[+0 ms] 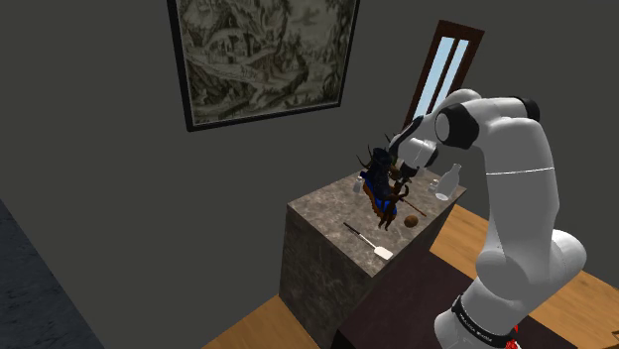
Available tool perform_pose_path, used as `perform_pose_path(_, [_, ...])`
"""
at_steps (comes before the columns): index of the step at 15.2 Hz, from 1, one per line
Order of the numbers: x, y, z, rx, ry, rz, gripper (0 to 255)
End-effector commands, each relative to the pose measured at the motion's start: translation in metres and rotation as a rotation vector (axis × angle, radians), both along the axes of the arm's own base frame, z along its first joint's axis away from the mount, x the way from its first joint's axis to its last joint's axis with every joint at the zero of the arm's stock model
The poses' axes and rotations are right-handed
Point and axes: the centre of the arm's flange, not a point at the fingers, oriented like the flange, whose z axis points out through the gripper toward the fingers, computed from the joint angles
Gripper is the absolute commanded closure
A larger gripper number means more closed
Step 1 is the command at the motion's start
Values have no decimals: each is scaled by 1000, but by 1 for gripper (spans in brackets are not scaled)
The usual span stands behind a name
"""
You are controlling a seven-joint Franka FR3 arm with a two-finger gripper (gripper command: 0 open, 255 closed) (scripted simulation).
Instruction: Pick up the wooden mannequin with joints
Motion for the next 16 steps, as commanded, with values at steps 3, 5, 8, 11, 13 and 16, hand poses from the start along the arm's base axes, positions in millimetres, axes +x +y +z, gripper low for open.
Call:
perform_pose_path(3, [0,0,18,0,0,0,255])
perform_pose_path(5, [0,0,29,0,0,0,255])
perform_pose_path(8, [0,0,45,0,0,0,255])
perform_pose_path(11, [0,0,61,0,0,0,255])
perform_pose_path(13, [0,0,71,0,0,0,255])
perform_pose_path(16, [0,0,77,0,0,0,255])
